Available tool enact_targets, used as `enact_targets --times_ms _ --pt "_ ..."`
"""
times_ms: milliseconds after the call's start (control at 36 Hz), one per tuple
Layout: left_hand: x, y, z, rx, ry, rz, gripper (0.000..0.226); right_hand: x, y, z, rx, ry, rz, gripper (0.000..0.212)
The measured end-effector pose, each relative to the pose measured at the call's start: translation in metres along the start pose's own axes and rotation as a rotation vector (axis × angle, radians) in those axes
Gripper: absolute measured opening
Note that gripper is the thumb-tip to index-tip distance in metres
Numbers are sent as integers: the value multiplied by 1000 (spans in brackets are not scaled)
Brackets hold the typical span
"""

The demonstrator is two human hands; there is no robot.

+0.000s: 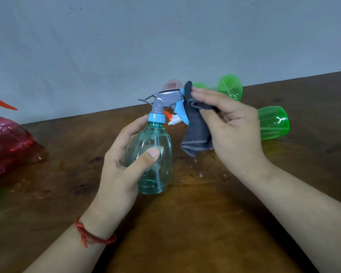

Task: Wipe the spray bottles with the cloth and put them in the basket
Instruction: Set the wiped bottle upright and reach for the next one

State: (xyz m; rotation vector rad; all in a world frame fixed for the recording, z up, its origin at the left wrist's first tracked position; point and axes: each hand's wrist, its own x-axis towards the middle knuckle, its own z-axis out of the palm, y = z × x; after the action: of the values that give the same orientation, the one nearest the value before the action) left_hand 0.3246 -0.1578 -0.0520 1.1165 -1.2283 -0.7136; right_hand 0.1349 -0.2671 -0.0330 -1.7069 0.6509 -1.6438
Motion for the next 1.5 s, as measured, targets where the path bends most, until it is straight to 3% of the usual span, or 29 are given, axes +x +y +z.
enact_targets --times_ms 250,472,639,750,861,1028,1139,1222,1306,1389,1500 --pt "5 2 -9 -107 50 -42 58 -5 6 0 -109 -183 3 39" --pt "2 2 -10 88 -38 45 65 9 -3 -10 -89 139 -109 34" --pt "-3 -2 -2 295 -143 136 64 -3 0 -1 -408 -128 -274 37" --pt "-5 -1 -4 419 -159 208 67 -3 -6 -3 -394 -204 -297 40" --pt "-3 1 -3 384 -144 217 62 2 -5 -8 -423 -220 -310 41" --pt "0 5 -10 171 -82 97 59 11 6 -19 -421 -128 -108 40" --pt "5 9 -9 66 -6 60 56 11 6 -15 -247 -1 97 38" --pt "5 7 -8 35 -5 25 55 4 -2 -6 -100 137 129 34" --pt "2 4 -3 24 -6 -6 54 -4 -6 1 -122 165 -26 35" --pt "0 3 2 -15 -20 -28 57 -11 4 5 -364 -70 -296 37" --pt "1 3 1 -100 -15 -69 54 -13 14 5 -532 -242 -434 37"
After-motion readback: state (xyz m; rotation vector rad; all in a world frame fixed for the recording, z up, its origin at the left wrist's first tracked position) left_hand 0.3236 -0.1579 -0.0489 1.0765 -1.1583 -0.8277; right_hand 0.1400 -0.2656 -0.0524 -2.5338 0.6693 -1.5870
